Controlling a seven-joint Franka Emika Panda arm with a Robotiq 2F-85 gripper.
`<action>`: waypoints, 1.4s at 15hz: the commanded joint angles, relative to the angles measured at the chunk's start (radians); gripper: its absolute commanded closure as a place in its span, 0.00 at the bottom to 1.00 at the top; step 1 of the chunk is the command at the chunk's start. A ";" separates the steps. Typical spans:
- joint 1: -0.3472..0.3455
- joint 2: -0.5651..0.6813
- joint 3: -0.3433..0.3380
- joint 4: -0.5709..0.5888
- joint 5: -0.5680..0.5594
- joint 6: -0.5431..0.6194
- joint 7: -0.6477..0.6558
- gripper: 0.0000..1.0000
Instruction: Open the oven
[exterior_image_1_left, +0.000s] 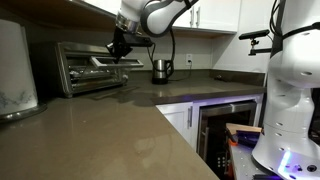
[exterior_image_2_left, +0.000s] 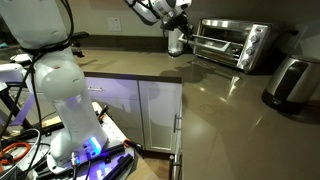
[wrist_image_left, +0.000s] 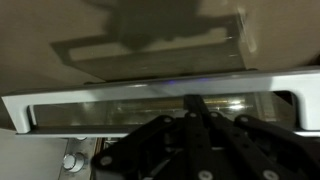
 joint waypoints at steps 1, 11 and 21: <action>0.009 -0.036 0.009 -0.045 0.046 -0.028 -0.028 1.00; 0.041 -0.048 -0.006 -0.092 0.109 -0.032 -0.047 1.00; 0.059 -0.031 -0.023 -0.115 0.159 -0.010 -0.057 1.00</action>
